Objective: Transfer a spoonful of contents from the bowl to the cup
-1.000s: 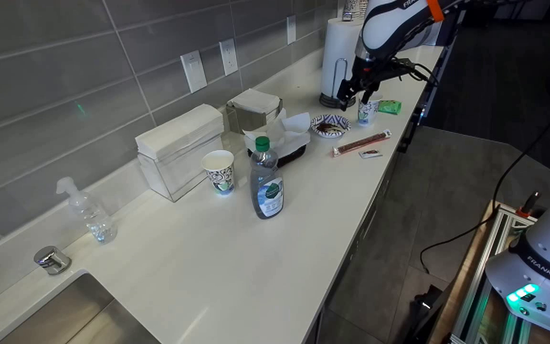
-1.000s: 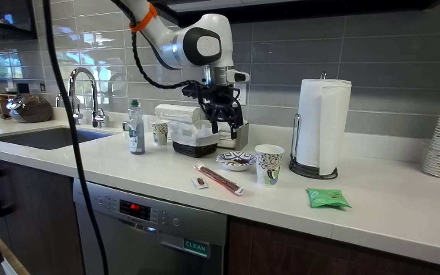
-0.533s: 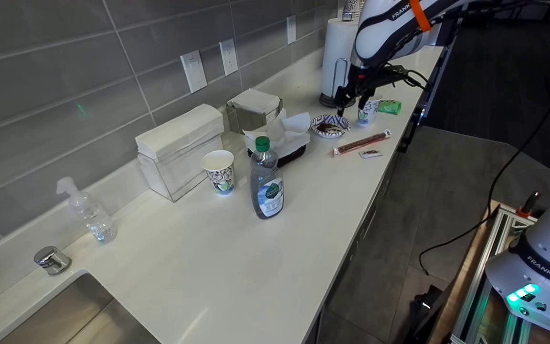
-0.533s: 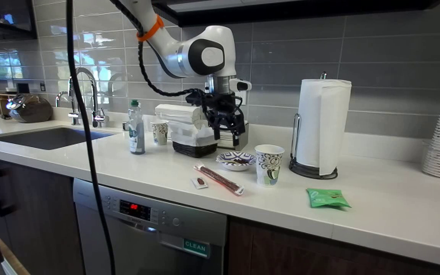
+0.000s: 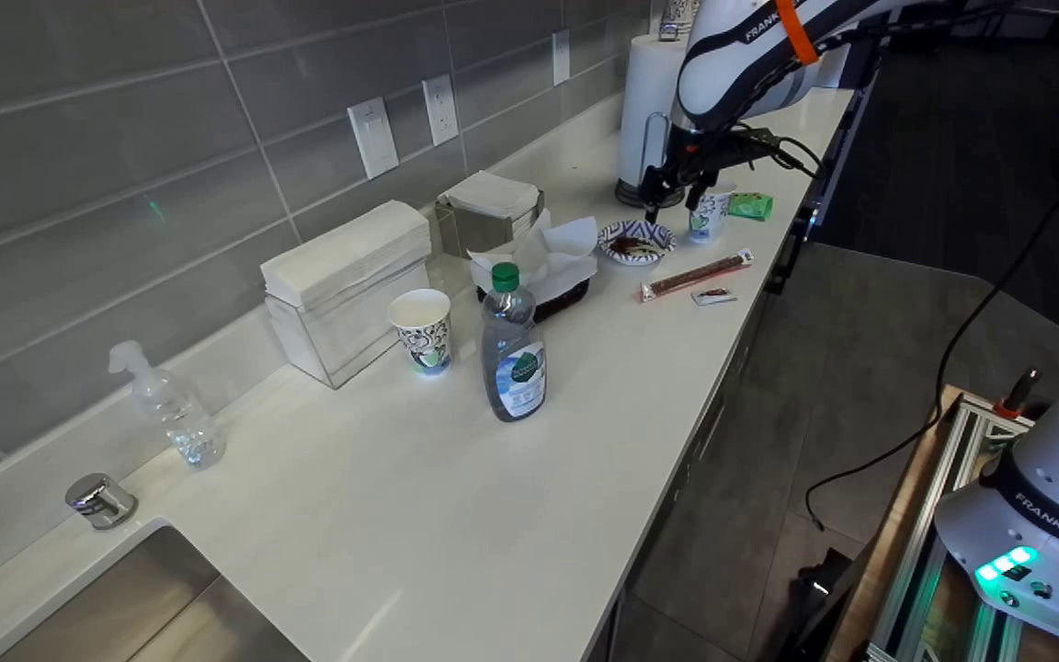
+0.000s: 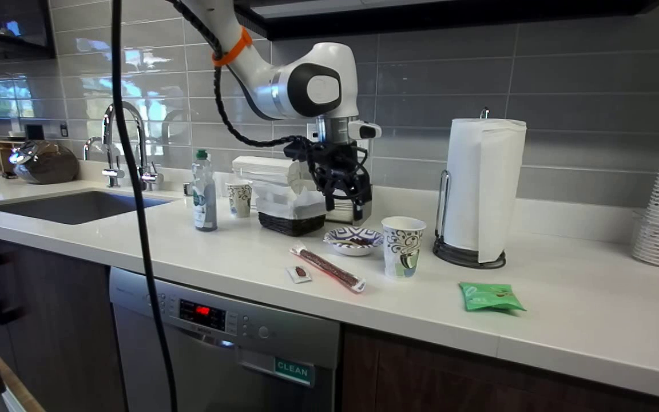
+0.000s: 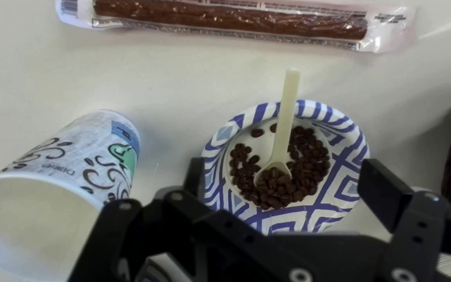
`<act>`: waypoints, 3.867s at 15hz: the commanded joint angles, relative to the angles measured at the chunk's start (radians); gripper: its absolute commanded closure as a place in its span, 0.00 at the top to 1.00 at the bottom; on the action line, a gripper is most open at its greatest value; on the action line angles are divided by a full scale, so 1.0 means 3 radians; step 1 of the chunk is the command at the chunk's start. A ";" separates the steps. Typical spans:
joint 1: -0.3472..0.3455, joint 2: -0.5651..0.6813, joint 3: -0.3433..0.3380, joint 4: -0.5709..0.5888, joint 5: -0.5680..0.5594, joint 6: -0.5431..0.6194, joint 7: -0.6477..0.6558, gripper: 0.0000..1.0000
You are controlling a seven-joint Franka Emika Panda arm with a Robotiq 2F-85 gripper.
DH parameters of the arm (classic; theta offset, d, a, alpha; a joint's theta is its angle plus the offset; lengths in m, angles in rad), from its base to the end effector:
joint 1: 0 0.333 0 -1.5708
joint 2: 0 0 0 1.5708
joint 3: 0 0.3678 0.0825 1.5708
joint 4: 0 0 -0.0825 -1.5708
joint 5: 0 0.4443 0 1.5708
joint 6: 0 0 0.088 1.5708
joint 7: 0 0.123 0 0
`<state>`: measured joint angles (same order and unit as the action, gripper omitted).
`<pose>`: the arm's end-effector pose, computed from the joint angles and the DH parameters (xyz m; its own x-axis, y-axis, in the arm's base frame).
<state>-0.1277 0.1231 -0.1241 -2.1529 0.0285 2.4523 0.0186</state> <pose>0.6076 -0.1550 0.3576 0.9434 -0.2809 0.1762 -0.2837 -0.9589 -0.0098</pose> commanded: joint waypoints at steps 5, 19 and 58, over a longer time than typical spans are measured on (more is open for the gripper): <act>-0.0025 0.0419 0.0038 0.0274 0.0111 0.0135 -0.0078 0.66; -0.0029 0.0756 0.0108 0.0514 0.0122 0.0114 -0.0064 0.61; -0.0246 0.0593 0.0323 0.0317 0.0967 0.0056 -0.0508 0.04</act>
<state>-0.1765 0.3406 -0.0443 -2.0183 0.2644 2.4892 -0.0939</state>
